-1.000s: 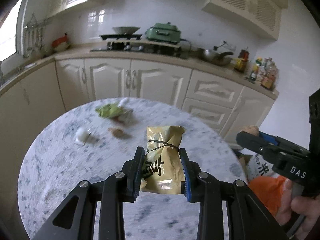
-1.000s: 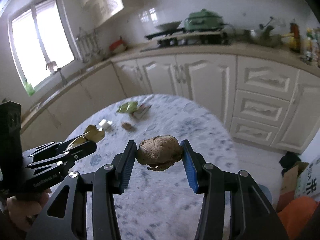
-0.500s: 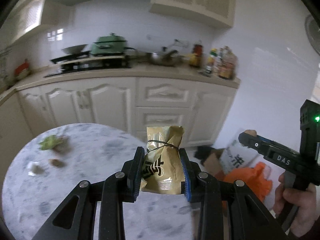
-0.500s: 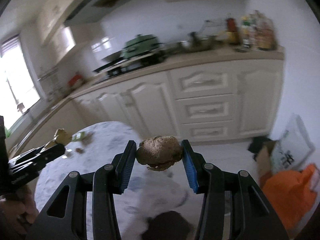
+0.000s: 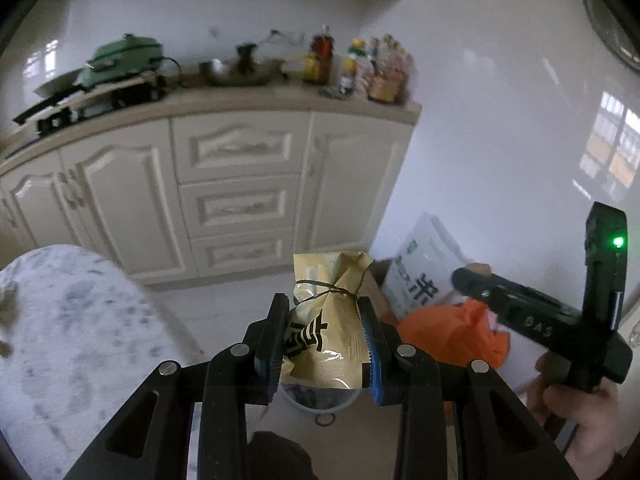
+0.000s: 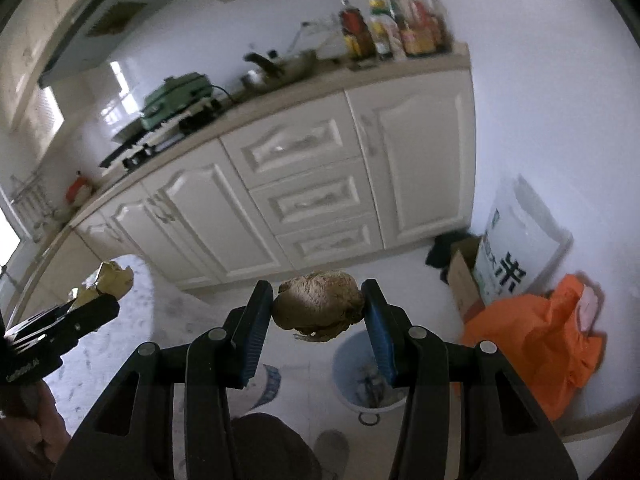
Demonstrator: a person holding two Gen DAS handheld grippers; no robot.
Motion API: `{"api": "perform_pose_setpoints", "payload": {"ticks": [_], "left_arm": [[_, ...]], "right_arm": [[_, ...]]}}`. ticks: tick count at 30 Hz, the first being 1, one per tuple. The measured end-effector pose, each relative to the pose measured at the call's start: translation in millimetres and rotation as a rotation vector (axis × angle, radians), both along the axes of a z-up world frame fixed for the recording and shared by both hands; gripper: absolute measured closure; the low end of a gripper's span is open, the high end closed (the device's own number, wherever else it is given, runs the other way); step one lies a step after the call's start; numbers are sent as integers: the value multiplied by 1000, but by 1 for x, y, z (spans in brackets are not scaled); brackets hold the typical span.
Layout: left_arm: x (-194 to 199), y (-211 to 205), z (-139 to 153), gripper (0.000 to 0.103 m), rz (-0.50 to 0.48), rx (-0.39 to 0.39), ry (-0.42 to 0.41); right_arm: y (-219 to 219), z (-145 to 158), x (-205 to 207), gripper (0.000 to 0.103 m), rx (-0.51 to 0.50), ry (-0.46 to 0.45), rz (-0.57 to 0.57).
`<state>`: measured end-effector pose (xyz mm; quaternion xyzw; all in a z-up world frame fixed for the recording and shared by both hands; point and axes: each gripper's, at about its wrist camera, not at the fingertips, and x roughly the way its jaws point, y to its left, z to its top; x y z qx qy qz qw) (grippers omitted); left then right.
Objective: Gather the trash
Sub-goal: 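Carry the gold wrapper and brown lump in both tools over the blue bin, then open both tools to drop the wrapper and lump into the bin, then return both open tools to the table above the remaining trash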
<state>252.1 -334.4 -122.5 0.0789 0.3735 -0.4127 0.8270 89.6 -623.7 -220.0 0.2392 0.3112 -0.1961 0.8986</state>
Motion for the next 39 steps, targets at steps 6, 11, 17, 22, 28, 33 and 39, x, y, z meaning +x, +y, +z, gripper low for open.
{"api": "perform_pose_setpoints", "payload": {"ticks": [6, 11, 17, 22, 28, 33, 39], "left_arm": [[38, -65, -32, 73, -38, 72, 58], [66, -122, -61, 73, -56, 138, 104], [96, -186, -100, 69, -93, 214, 189], [120, -223, -122, 26, -61, 253, 191], [131, -230, -121, 8, 2, 262, 142], [123, -220, -113, 8, 20, 236, 122], [94, -172, -81, 8, 29, 165, 73]], "right_arm": [[-25, -40, 13, 56, 56, 57, -9], [-42, -67, 26, 56, 93, 96, -7], [-61, -93, 39, 53, 137, 133, -22], [-79, -115, 42, 30, 190, 165, -47], [-81, -115, 33, 0, 189, 162, -91], [-74, -110, 29, 0, 181, 181, -104], [-54, -86, 25, 0, 169, 144, -95]]}}
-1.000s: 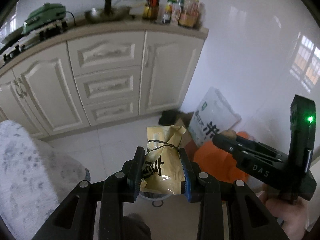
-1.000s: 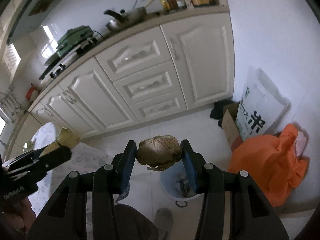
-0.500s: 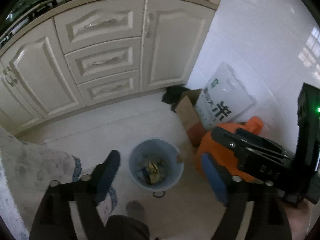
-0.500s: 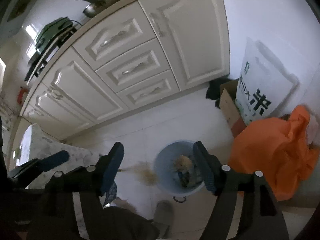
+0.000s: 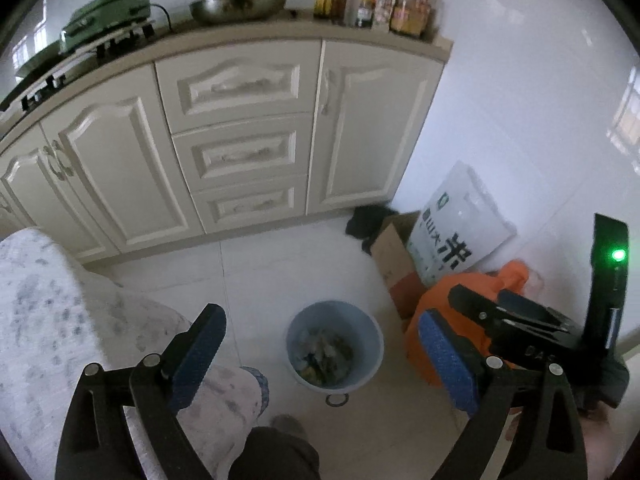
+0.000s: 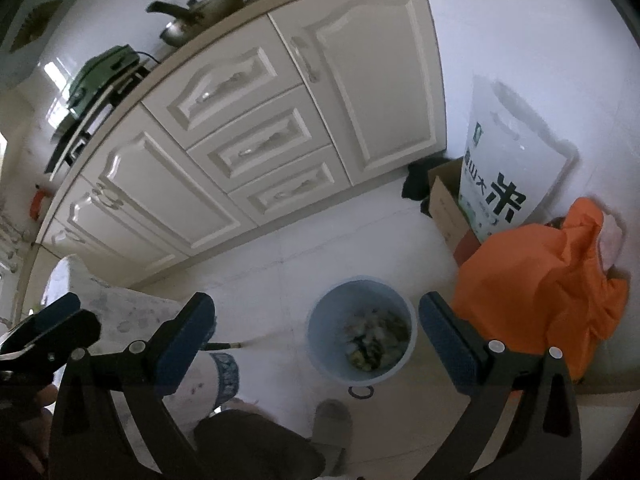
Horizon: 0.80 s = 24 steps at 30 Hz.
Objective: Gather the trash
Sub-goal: 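Return both open tools to the table above the remaining trash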
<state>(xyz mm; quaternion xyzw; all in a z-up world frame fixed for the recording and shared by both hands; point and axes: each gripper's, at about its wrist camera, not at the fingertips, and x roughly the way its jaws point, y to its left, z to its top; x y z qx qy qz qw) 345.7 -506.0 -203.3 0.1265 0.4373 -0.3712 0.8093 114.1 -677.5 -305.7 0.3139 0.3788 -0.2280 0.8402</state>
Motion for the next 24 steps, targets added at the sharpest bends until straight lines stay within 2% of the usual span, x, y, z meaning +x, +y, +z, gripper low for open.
{"api": "perform_pose_setpoints", "payload": {"ticks": [9, 16, 24], "left_arm": [[-50, 134, 56, 2, 50, -109, -98], [-72, 233, 89, 1, 142, -120, -143], [-101, 353, 117, 1, 297, -133, -199]], "right_arm": [[55, 66, 7, 0, -62, -95, 58], [119, 113, 33, 0, -119, -163, 171], [202, 142, 71, 0, -145, -219, 343]]}}
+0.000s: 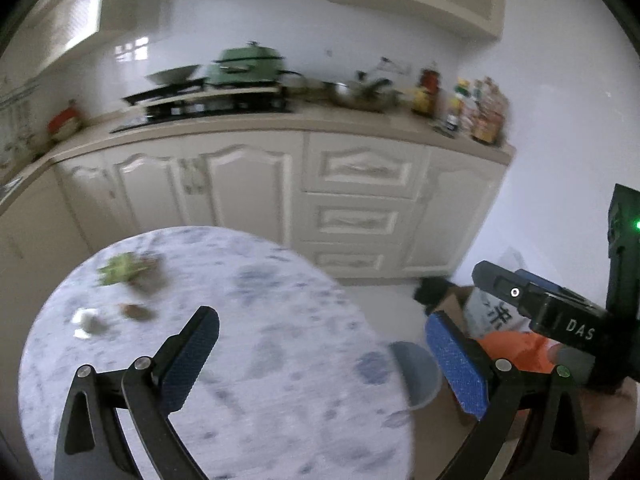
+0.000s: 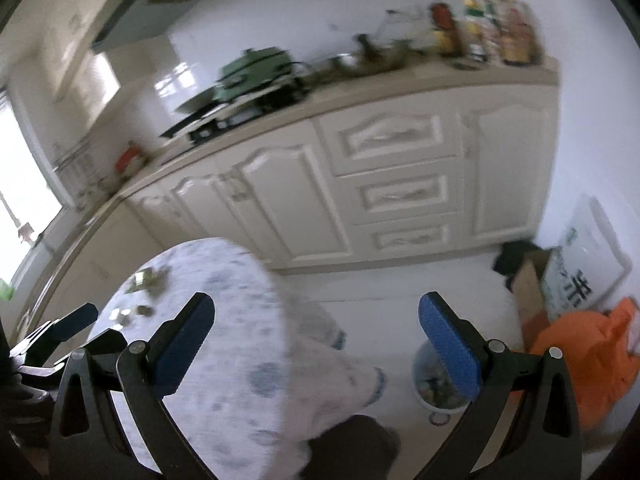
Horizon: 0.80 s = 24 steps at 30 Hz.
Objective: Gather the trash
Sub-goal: 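Return both open tools to the table above the remaining trash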
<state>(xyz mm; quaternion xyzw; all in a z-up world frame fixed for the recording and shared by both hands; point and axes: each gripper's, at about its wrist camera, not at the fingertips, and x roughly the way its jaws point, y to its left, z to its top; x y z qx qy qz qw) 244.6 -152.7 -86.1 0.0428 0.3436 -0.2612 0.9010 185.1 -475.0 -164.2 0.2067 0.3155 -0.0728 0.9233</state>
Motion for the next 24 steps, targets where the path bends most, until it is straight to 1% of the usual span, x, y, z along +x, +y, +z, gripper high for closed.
{"api": "perform_pose_setpoints", "payload": {"ticks": [3, 5, 6, 12, 18, 24], "left_arm": [[-11, 39, 3, 1, 69, 14, -27], [-17, 58, 4, 1, 112, 17, -31], [-19, 76, 2, 1, 143, 15, -27], [-22, 141, -6, 1, 289, 5, 0], [-1, 180, -18, 1, 386, 31, 20], [49, 187, -47, 1, 426, 69, 57]], "right_arm": [[34, 4, 18, 0, -10, -6, 70], [57, 5, 30, 0, -19, -7, 116], [68, 6, 36, 0, -23, -5, 140], [132, 2, 72, 0, -63, 14, 284], [183, -10, 112, 0, -115, 43, 393], [228, -42, 165, 0, -160, 104, 489]]}}
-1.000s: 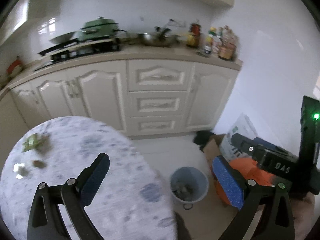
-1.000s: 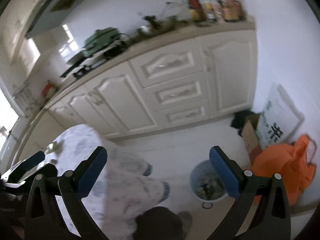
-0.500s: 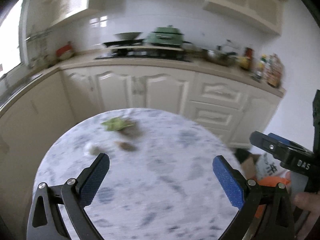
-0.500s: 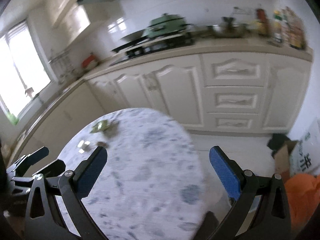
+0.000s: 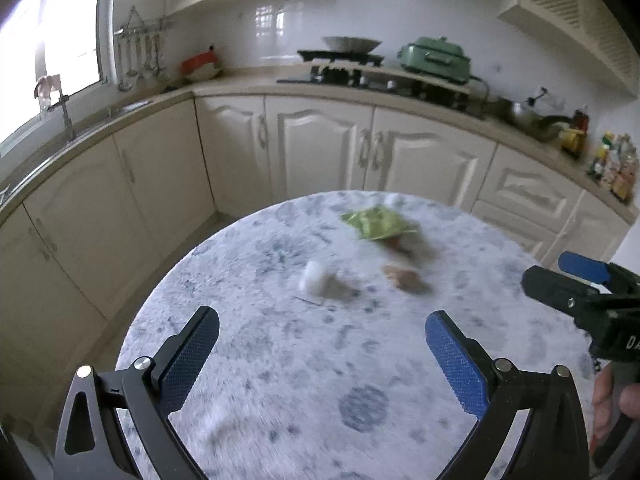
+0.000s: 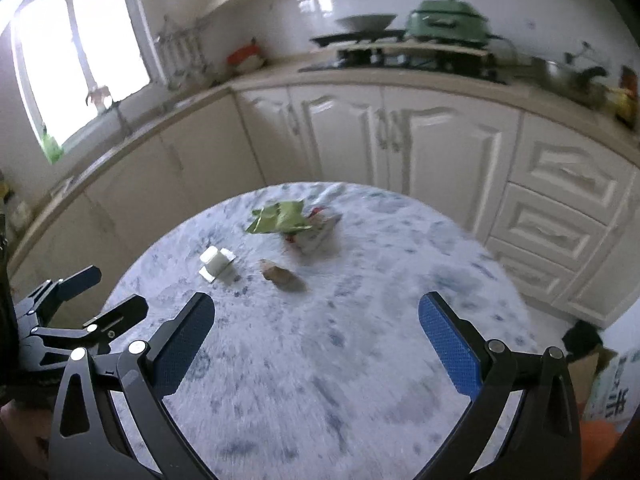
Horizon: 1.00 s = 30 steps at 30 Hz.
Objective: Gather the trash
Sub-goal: 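Return both open tools to the table above the remaining trash, then grasp the white cup with the left tool while the right tool grasps the brown piece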
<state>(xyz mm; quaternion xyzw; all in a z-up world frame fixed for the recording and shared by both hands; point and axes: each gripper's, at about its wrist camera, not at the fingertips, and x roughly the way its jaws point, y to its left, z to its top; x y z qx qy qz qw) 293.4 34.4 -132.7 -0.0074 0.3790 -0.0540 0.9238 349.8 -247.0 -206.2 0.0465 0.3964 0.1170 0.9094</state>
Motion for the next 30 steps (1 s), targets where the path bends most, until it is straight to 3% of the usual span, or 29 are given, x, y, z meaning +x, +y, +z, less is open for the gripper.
{"api": "perform_pose_setpoints", "payload": {"ticks": [10, 16, 18, 20, 21, 24, 26, 27, 30], "left_arm": [[107, 8, -57, 2, 3, 35, 100], [142, 10, -80, 17, -32, 16, 134], [151, 7, -86, 26, -37, 19, 144], [153, 6, -86, 35, -48, 17, 137], [154, 5, -86, 37, -53, 14, 133], [158, 4, -87, 61, -69, 14, 122], [161, 2, -87, 77, -87, 9, 116], [162, 2, -88, 77, -86, 16, 114], [163, 5, -90, 80, -80, 5, 110]], "right_arm": [[40, -53, 60, 5, -61, 67, 75], [49, -67, 76, 9, -72, 83, 96], [52, -72, 81, 14, -79, 88, 107], [55, -79, 86, 33, -80, 109, 117], [57, -79, 85, 35, -104, 91, 116], [65, -80, 83, 50, -147, 72, 136], [70, -80, 82, 71, -163, 62, 149], [71, -79, 81, 76, -163, 59, 157], [69, -78, 79, 77, -135, 63, 153]]}}
